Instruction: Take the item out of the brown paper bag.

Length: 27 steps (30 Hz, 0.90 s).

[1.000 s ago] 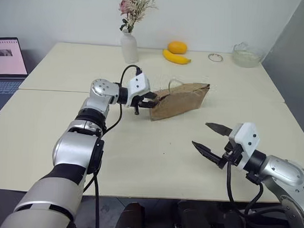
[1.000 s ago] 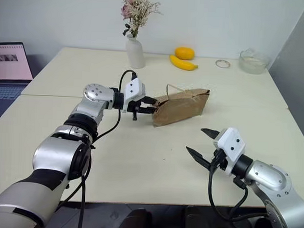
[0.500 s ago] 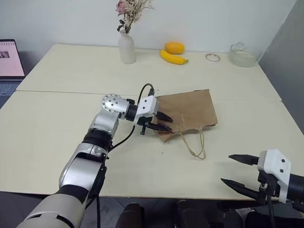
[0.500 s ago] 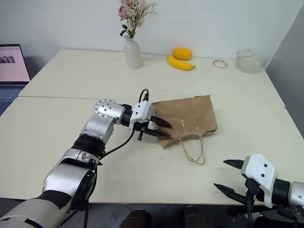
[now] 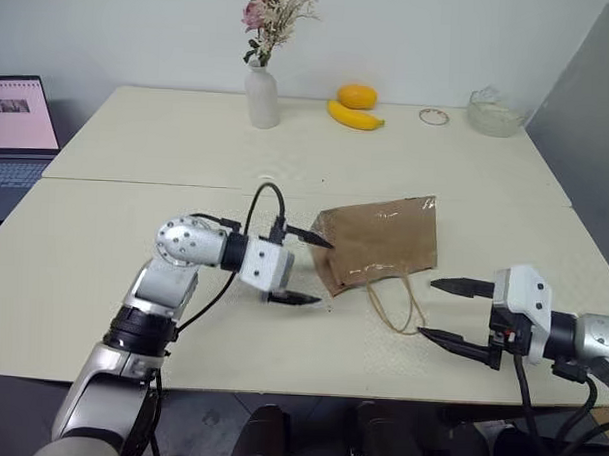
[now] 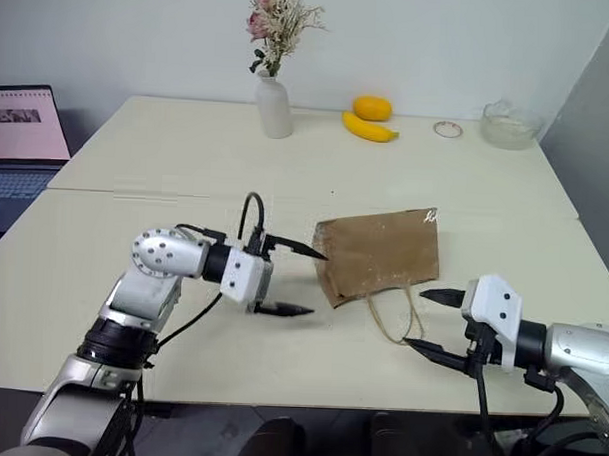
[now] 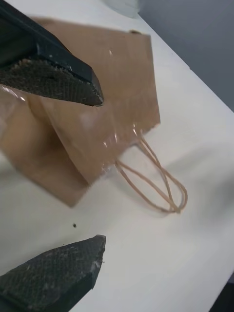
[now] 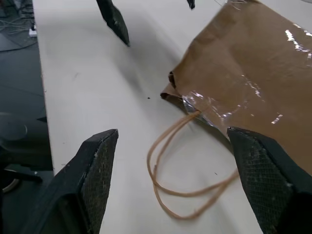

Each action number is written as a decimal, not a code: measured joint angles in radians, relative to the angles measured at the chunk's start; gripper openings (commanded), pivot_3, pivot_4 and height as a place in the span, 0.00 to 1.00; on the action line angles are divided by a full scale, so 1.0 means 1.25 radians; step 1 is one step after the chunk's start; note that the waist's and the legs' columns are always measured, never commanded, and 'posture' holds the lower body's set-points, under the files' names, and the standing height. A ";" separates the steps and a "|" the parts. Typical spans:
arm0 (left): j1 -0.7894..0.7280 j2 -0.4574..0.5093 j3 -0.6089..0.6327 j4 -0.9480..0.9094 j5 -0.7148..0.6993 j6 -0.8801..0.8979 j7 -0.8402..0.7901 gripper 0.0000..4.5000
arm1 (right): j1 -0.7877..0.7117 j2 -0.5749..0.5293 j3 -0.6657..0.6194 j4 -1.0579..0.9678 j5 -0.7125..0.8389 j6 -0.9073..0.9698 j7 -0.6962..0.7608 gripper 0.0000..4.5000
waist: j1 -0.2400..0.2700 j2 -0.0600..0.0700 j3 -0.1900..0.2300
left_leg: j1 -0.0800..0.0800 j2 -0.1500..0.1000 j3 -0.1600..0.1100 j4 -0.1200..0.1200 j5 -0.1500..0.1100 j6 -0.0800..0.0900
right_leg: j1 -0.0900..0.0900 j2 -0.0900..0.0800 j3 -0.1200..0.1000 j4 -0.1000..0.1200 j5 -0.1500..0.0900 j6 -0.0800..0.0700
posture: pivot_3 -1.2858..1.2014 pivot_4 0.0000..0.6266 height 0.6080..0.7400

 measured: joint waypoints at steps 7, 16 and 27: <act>0.006 -0.001 -0.048 -0.038 0.008 0.007 0.034 0.95 | 0.098 0.019 -0.001 -0.095 0.015 0.026 -0.057 0.84 | 0.004 0.000 0.000 | 0.000 -0.001 0.000 0.000 0.000 0.000 | 0.001 0.000 -0.001 0.000 0.000 0.000 | 0.52 0.24 1.00; -0.078 -0.087 -0.173 0.094 0.113 -0.091 0.094 0.95 | 0.152 0.043 -0.042 -0.092 -0.017 0.014 -0.103 0.84 | -0.001 0.000 -0.001 | 0.001 0.000 0.000 0.000 0.000 0.000 | 0.001 0.001 -0.001 -0.001 0.000 0.000 | 0.52 0.24 1.00; -0.151 -0.192 -0.223 0.275 0.188 -0.178 0.209 0.95 | 0.206 0.064 -0.031 -0.136 -0.048 0.012 -0.148 0.84 | -0.001 0.000 -0.001 | 0.000 0.000 0.000 0.000 0.000 0.000 | 0.001 0.001 -0.001 -0.001 0.000 0.000 | 0.52 0.24 1.00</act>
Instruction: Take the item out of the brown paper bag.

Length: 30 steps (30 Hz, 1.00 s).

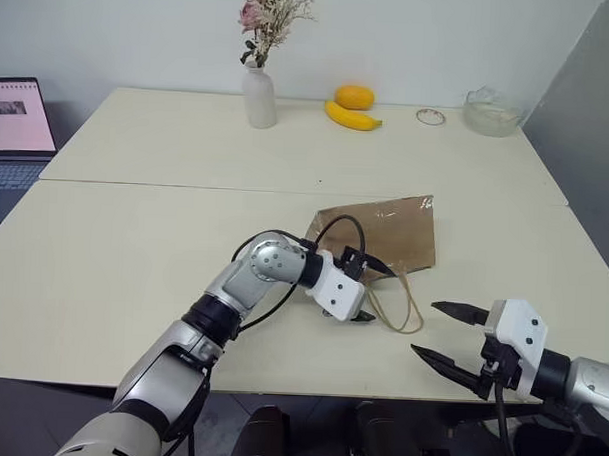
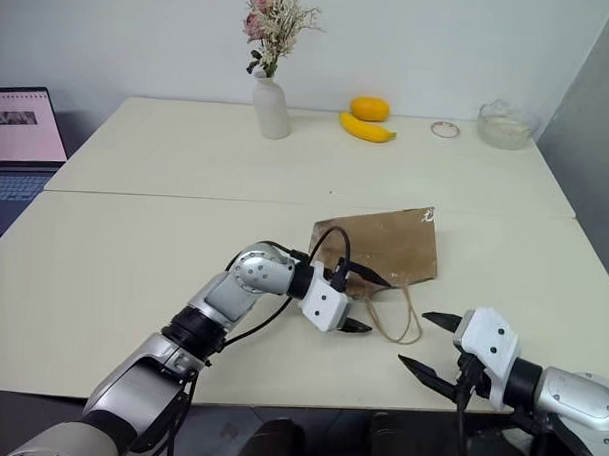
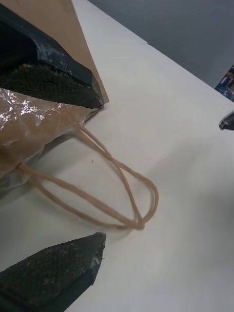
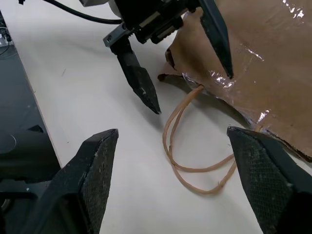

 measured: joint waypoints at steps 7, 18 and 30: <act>-0.034 -0.033 -0.021 0.082 0.041 -0.052 0.060 0.95 | 0.016 0.000 0.005 -0.007 -0.017 -0.004 -0.002 0.84 | 0.000 0.000 0.000 | 0.000 0.000 0.000 0.000 0.000 0.000 | 0.000 0.000 0.000 0.000 0.000 0.000 | 0.52 0.24 1.00; -0.038 -0.055 -0.035 0.111 0.042 -0.087 0.079 0.31 | 0.025 -0.001 0.007 -0.022 -0.037 -0.005 -0.002 0.84 | 0.000 0.000 0.000 | 0.000 0.000 0.000 0.000 0.000 0.000 | 0.000 0.000 0.000 0.000 0.000 0.000 | 0.52 0.24 1.00; -0.030 -0.035 0.059 -0.067 -0.111 0.211 0.054 0.01 | -0.064 -0.001 0.113 0.023 -0.124 -0.005 -0.040 0.84 | -0.004 0.000 0.000 | 0.000 0.000 0.000 0.000 0.000 0.000 | 0.000 0.000 -0.001 0.000 0.000 0.000 | 0.52 0.24 1.00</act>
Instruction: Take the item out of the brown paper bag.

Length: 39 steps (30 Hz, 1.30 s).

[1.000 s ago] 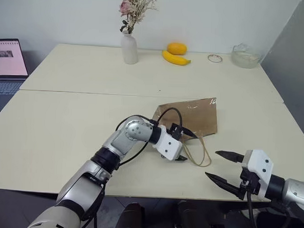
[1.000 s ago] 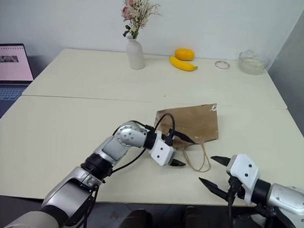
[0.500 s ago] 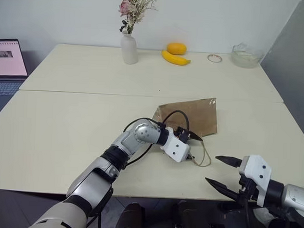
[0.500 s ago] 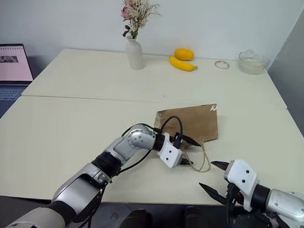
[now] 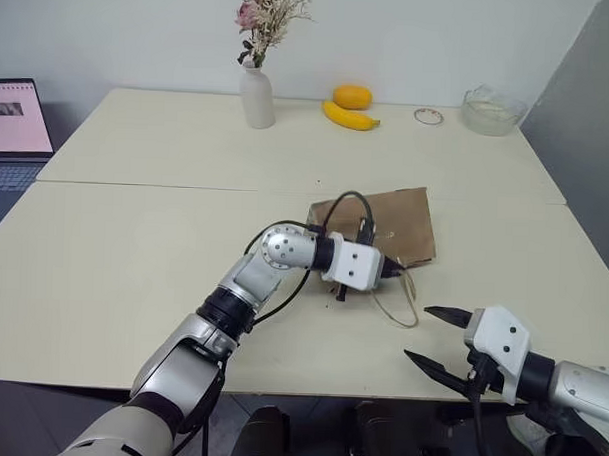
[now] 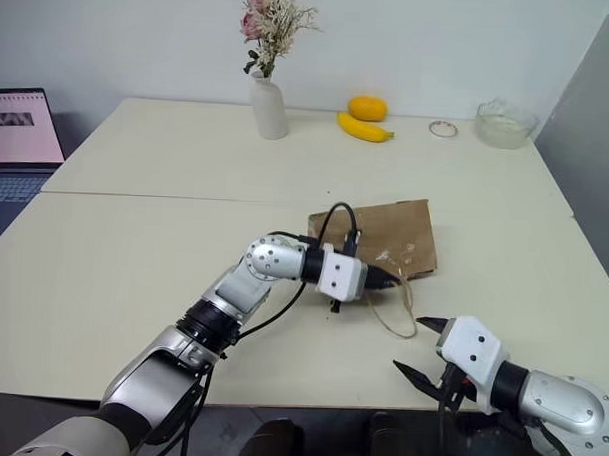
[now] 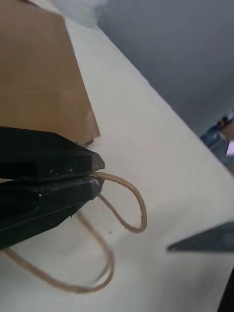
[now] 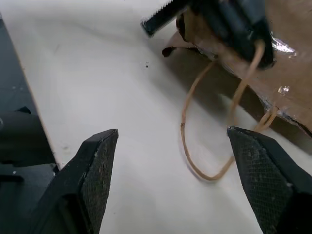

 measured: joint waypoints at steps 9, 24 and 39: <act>0.023 0.021 0.018 -0.068 -0.006 0.083 0.011 0.01 | -0.132 0.018 0.159 0.152 -0.121 -0.052 -0.016 0.84 | 0.000 0.000 0.000 | 0.000 0.000 0.000 0.000 0.000 0.000 | -0.001 0.000 0.000 0.000 0.000 0.000 | 0.52 0.24 1.00; -0.042 0.033 0.117 -0.137 -0.123 0.342 0.029 0.00 | -0.216 0.071 0.302 0.308 -0.296 -0.175 -0.040 0.01 | 0.000 0.000 0.000 | 0.000 0.000 0.000 0.000 0.000 0.000 | -0.001 0.000 0.000 0.001 0.000 0.000 | 0.52 0.24 1.00; -0.114 0.024 0.182 -0.065 -0.157 0.424 0.124 0.00 | -0.227 0.088 0.327 0.294 -0.377 -0.171 -0.041 0.01 | -0.001 0.000 0.000 | 0.000 0.000 -0.001 0.000 0.000 0.000 | -0.001 0.000 0.000 0.001 0.000 0.000 | 0.52 0.24 1.00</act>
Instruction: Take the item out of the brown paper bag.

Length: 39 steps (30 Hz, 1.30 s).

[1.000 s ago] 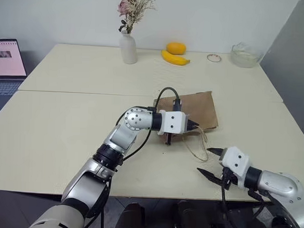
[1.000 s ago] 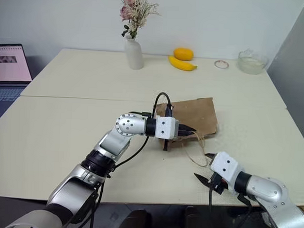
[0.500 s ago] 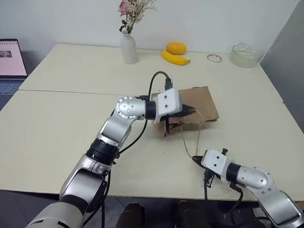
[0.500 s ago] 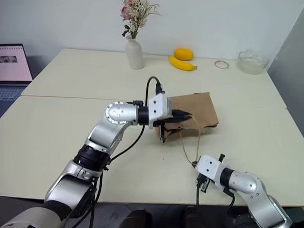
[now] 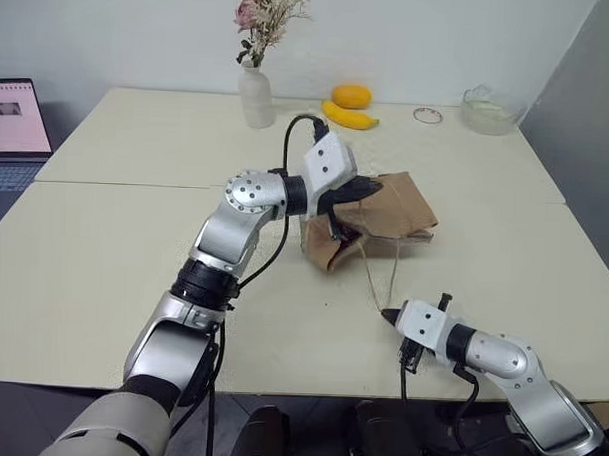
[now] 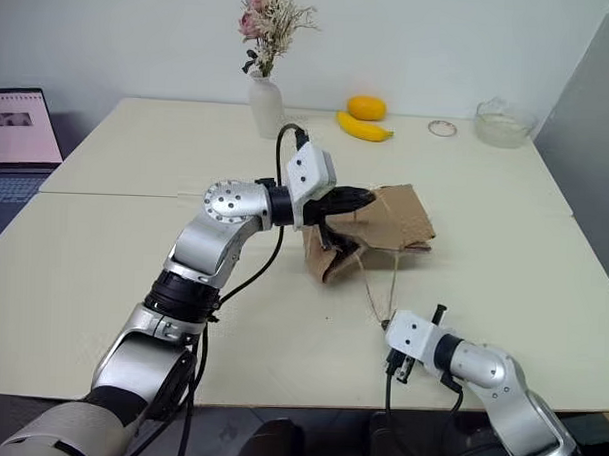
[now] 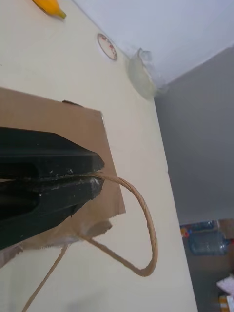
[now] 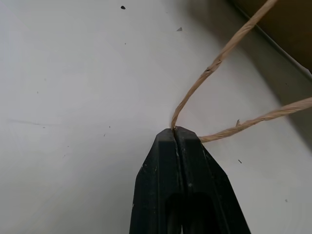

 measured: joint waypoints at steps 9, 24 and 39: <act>-0.122 -0.011 0.103 0.076 -0.058 0.090 0.078 0.00 | 0.012 0.000 0.007 -0.026 -0.007 0.040 0.007 0.01 | 0.000 0.000 0.000 | 0.000 0.000 0.000 0.000 0.000 0.000 | 0.000 0.000 0.000 -0.001 0.000 0.000 | 0.52 0.24 1.00; 0.101 0.053 -0.011 -0.217 -0.124 0.234 -0.084 0.00 | 0.020 0.021 -0.195 -0.155 0.211 0.086 0.053 0.59 | -0.001 0.000 0.000 | 0.001 0.000 -0.003 0.000 0.000 0.000 | 0.000 -0.001 0.001 0.001 0.000 0.000 | 0.52 0.24 1.00; 0.176 0.066 -0.031 -0.332 -0.151 0.290 -0.093 0.00 | -0.079 -0.150 -0.366 -0.206 0.347 0.135 0.162 0.74 | -0.003 0.000 0.000 | 0.001 0.000 -0.003 0.000 0.000 0.000 | 0.000 0.000 0.001 0.000 0.000 0.000 | 0.52 0.24 1.00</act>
